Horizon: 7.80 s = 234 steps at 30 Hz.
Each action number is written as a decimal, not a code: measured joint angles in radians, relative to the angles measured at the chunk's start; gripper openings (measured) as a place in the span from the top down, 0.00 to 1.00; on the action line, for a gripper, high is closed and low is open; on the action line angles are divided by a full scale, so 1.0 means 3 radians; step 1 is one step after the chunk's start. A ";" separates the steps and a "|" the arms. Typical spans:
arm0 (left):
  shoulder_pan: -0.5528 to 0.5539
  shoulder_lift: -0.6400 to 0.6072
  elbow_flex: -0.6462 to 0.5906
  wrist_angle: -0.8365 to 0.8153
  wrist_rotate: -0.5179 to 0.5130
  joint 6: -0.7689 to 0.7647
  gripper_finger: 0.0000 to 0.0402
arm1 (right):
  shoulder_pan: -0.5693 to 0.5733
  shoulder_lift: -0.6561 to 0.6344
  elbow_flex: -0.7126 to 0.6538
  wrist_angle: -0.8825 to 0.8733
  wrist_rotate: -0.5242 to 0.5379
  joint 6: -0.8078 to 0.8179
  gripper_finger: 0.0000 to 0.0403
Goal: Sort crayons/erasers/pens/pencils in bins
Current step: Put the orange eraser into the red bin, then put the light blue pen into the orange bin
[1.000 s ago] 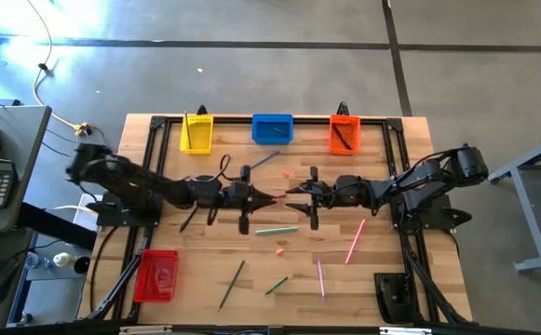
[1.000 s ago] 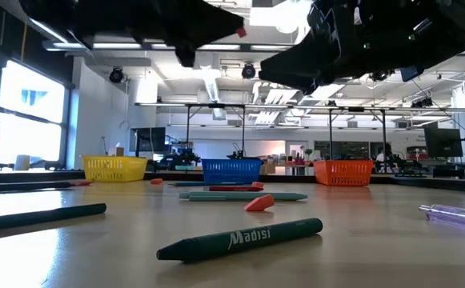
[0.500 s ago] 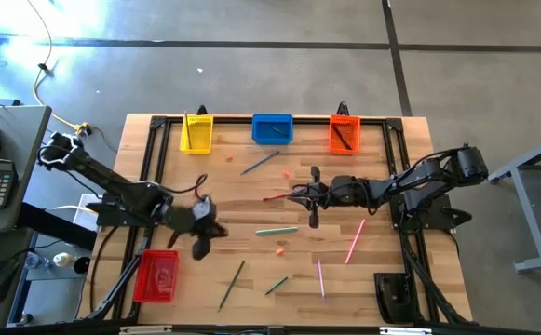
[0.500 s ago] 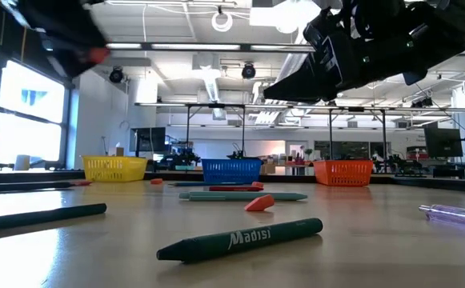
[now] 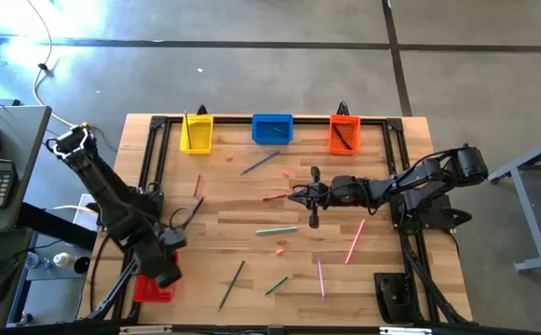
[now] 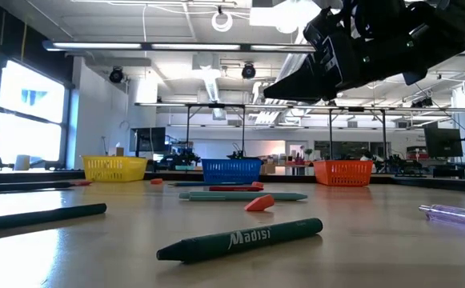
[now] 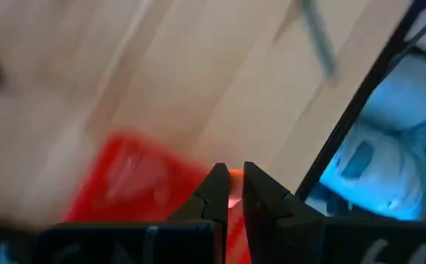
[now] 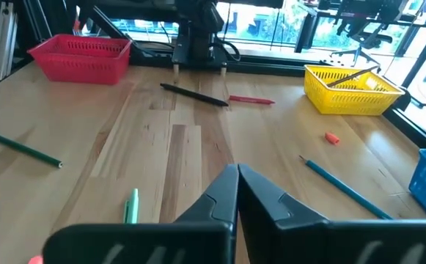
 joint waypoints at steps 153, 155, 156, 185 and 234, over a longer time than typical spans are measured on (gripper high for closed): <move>0.2832 0.1857 -0.2233 0.7862 -0.1379 0.4527 1.00 | 0.0527 0.1104 0.1211 -0.2555 0.0093 0.1006 0.74; 0.2832 0.1857 -0.2233 0.7863 -0.1379 0.4552 1.00 | 0.0528 0.1115 0.1215 -0.2559 0.0105 0.0997 0.76; 0.2832 0.1857 -0.2233 0.7863 -0.1379 0.4555 1.00 | 0.0528 0.1117 0.1216 -0.2582 0.0115 0.0997 0.78; 0.2856 0.1857 -0.2353 0.7884 -0.1500 0.4471 1.00 | 0.0487 0.0455 0.1193 -0.2846 0.0677 0.1915 0.95; 0.2944 0.1857 -0.2410 0.7788 -0.1489 0.4369 1.00 | -0.2903 -0.0594 0.0680 -0.4047 0.0401 0.1020 0.95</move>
